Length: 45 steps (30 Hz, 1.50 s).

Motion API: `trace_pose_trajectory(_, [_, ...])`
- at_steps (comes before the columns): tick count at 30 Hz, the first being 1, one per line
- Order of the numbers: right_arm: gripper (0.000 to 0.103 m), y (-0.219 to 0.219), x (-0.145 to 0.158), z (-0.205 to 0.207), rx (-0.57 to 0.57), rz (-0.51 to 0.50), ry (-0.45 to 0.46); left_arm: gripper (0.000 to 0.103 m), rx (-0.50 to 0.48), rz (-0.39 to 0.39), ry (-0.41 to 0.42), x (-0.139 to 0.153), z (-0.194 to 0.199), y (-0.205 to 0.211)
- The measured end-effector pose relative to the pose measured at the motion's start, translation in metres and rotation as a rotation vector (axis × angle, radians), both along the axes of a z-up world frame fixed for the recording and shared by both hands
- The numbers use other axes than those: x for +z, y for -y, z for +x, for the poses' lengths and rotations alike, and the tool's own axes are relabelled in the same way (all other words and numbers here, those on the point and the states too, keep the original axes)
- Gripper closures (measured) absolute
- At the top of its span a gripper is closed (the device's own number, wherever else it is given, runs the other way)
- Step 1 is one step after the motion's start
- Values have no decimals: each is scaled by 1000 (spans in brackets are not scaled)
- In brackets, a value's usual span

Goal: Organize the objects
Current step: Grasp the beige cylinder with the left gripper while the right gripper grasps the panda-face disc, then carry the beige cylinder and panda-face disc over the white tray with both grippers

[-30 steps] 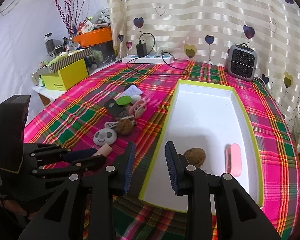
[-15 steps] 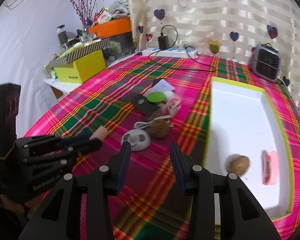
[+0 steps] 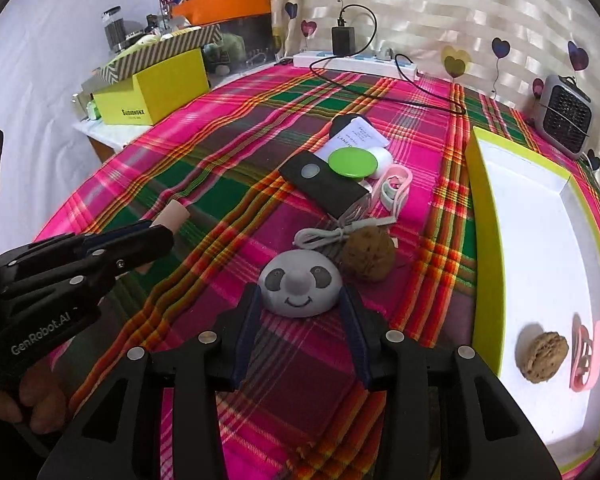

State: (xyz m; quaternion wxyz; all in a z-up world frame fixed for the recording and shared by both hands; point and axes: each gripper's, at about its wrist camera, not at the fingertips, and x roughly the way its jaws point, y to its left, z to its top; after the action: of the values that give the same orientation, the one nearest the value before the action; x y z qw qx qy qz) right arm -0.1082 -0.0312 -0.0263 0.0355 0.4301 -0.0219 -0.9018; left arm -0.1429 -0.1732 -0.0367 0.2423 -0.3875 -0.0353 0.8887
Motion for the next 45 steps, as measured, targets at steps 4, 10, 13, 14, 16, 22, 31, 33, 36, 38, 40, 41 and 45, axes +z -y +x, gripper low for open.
trace_pose_trajectory(4, [47, 6, -2, -4, 15, 29, 12, 88, -21, 18, 12, -1, -2, 0])
trace_pose_trajectory(10, [47, 11, -2, -13, 14, 66, 17, 88, -26, 25, 21, -1, -5, 1])
trace_pose_trajectory(13, [47, 11, -2, -14, 10, 69, 19, 88, -32, 25, 28, -1, -6, 0])
trace_pose_trajectory(14, [47, 10, -2, -14, 11, 69, 20, 88, -34, 24, 27, -1, -6, 0])
trace_pose_trajectory(16, [55, 11, -2, -14, 9, 67, 16, 88, -37, 21, 23, -1, -5, 0])
trace_pose_trajectory(22, [55, 8, -2, -12, 26, 60, 16, 88, -37, 13, 18, 0, -3, -3])
trace_pose_trajectory(31, [55, 2, 11, 3, 51, 20, -34, 88, -36, 6, 4, 4, 1, -11])
trace_pose_trajectory(33, [55, 0, 12, 6, 50, 9, -41, 88, -39, 2, -2, 7, 3, -14])
trace_pose_trajectory(36, [55, -5, 16, 11, 48, -3, -56, 88, -46, -5, -6, 9, 6, -21])
trace_pose_trajectory(38, [55, -8, 19, 16, 47, -9, -69, 88, -49, -8, -8, 11, 8, -24])
trace_pose_trajectory(40, [55, -11, 22, 21, 45, -14, -81, 88, -54, -13, -14, 13, 10, -28])
trace_pose_trajectory(41, [55, -12, 23, 23, 43, -16, -85, 88, -57, -14, -17, 14, 11, -30])
trace_pose_trajectory(45, [55, -21, 30, 32, 28, -23, -112, 88, -75, -20, -36, 20, 16, -44])
